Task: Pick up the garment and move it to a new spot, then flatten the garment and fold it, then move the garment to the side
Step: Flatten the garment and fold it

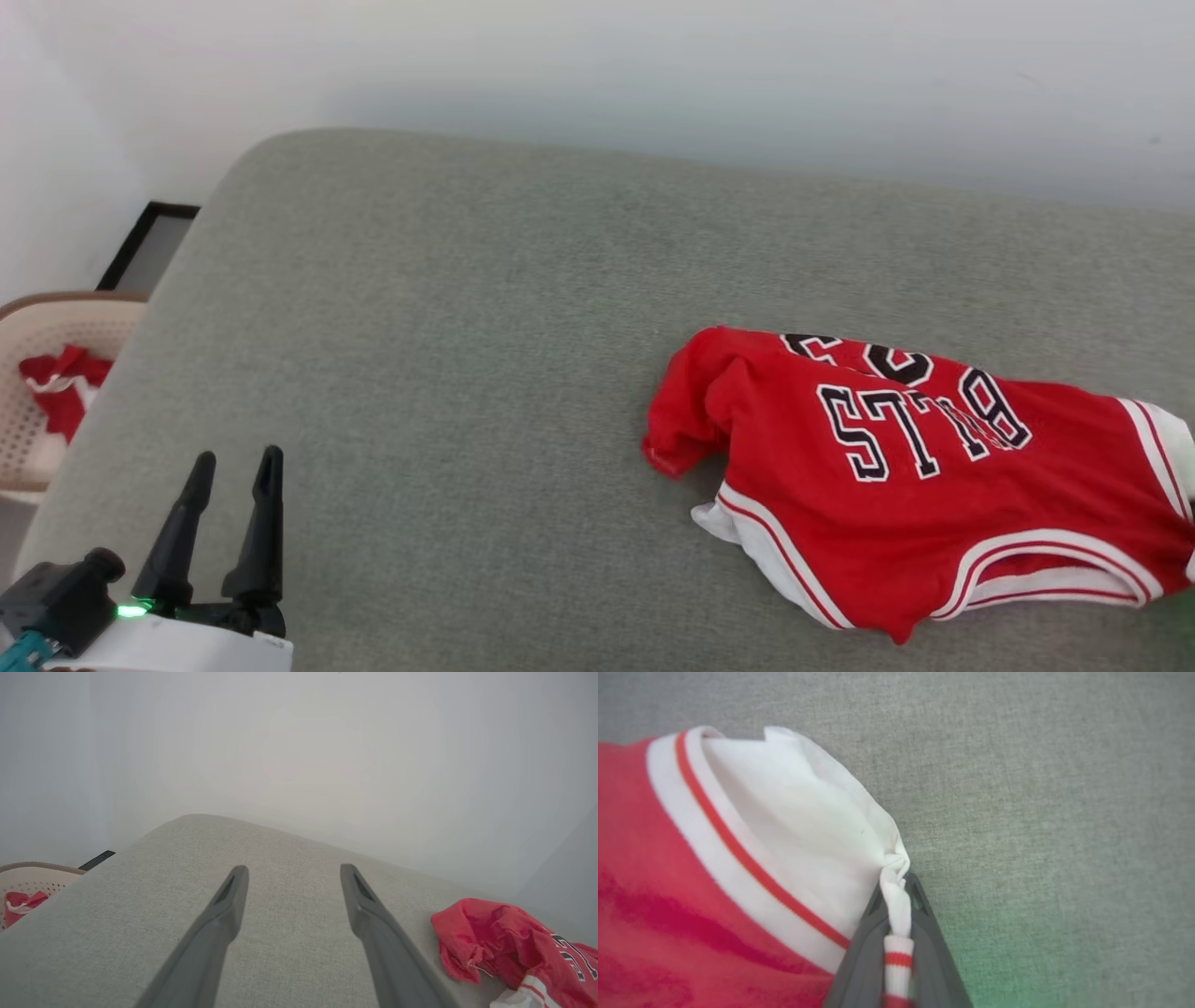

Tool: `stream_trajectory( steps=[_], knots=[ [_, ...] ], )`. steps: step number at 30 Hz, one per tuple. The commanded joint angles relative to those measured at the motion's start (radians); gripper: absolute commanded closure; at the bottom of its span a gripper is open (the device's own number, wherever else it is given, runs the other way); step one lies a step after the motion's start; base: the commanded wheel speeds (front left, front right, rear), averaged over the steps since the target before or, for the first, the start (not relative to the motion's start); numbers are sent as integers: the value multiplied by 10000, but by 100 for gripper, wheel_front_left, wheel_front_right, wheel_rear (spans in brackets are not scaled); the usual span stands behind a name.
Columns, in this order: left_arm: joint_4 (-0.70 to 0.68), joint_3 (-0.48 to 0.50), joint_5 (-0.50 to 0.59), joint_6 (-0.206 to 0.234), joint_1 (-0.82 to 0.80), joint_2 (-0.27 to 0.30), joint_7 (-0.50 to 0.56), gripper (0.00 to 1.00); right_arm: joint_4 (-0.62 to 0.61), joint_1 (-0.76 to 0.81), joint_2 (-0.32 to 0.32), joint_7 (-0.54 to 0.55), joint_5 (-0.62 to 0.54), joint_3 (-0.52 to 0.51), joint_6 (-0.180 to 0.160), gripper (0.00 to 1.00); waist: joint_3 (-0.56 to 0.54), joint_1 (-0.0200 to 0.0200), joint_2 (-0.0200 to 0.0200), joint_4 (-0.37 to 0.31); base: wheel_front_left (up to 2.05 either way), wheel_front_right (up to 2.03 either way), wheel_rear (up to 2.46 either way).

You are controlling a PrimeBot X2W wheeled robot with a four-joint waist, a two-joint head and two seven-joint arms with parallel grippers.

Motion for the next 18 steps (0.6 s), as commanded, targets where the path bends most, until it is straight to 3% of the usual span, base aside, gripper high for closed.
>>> stream_trajectory(
  steps=[1,8,10,11,18],
  knots=[
    [6,-15,-60,-26,26,49,3,0,200,669,237,43,7,-172,-25,100,-33,0,0,-201,0,0,0],
    [148,-125,-81,-26,-85,151,3,0,694,1142,843,253,-265,-630,-31,98,-123,0,0,-395,0,0,0],
    [167,-169,-100,-26,-89,194,3,0,800,1014,937,172,-427,-680,-31,55,-172,0,0,-445,0,0,0],
    [175,-178,-113,-26,-68,212,3,0,819,922,968,130,-499,-669,-31,0,-219,0,0,-484,0,0,0],
    [164,-241,-155,-26,104,406,3,0,312,367,996,16,-821,-622,-20,0,-508,0,0,-758,0,0,0]
  ],
)
